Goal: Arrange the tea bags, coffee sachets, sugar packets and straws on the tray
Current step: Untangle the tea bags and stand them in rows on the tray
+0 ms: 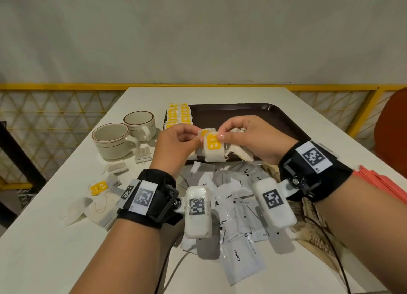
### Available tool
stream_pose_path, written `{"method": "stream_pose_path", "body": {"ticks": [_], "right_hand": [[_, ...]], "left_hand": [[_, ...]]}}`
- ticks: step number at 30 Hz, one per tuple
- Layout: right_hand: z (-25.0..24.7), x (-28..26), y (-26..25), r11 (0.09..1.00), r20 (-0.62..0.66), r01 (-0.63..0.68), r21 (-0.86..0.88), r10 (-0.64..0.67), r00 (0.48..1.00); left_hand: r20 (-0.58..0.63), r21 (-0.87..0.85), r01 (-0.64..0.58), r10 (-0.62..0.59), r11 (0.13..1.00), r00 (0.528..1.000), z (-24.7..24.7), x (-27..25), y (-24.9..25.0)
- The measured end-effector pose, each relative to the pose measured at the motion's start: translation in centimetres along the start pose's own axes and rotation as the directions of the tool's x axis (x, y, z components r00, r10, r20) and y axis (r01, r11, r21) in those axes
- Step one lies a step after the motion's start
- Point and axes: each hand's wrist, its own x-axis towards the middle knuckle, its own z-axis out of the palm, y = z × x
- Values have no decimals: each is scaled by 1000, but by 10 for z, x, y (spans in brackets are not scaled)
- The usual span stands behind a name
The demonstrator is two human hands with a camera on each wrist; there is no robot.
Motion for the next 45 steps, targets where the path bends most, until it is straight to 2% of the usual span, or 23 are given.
{"method": "stream_pose_path", "body": {"ticks": [5, 9, 14, 17, 19, 21, 22, 24, 27, 29, 32, 35, 40, 45], "right_hand": [[14, 7, 5, 997, -164, -41, 66, 52, 985], [21, 10, 7, 984, -218, -51, 171, 88, 972], [24, 13, 4, 965, -235, -42, 258, 105, 966], [19, 19, -1, 963, -132, -80, 257, 117, 984], [7, 29, -1, 974, -65, -182, 133, 191, 979], [-5, 41, 1, 945, -30, -282, -165, 281, 959], [-9, 47, 3, 896, -13, -294, -333, 307, 952], [-11, 56, 6, 771, 54, -220, -598, 312, 948], [-3, 67, 9, 619, 162, -77, -781, 320, 933], [3, 76, 13, 560, 209, -24, -828, 350, 913], [7, 88, 17, 532, 214, -17, -847, 370, 904], [8, 91, 17, 557, 177, -52, -829, 349, 920], [2, 89, 18, 558, 171, -21, -830, 289, 942], [-9, 79, 16, 611, 188, -49, -790, 318, 929]], "left_hand": [[20, -48, 14, -13, 999, 1000, 2, -1, 2], [11, -90, 27, -26, 996, 1000, 1, 0, 3], [3, -138, 48, -48, 989, 999, 3, 2, 4], [-30, -117, 2, -5, 993, 1000, 1, 2, 3], [-134, -107, -16, 2, 994, 991, -4, 3, 2], [-215, -99, -10, -11, 995, 976, -9, 6, -1], [-231, -91, -7, -14, 996, 973, -11, 7, -2], [-216, -74, -21, 4, 997, 976, -11, 8, -4], [-158, -60, -23, 13, 998, 987, -6, 6, -2], [-137, -65, -3, -6, 998, 991, -5, 6, -2], [-136, -72, 14, -24, 997, 990, -5, 5, -2], [-141, -74, 33, -44, 997, 989, -6, 6, -2], [-136, -44, 41, -47, 998, 990, -6, 7, -2], [-139, -37, 61, -65, 997, 988, -4, 5, -2]]}}
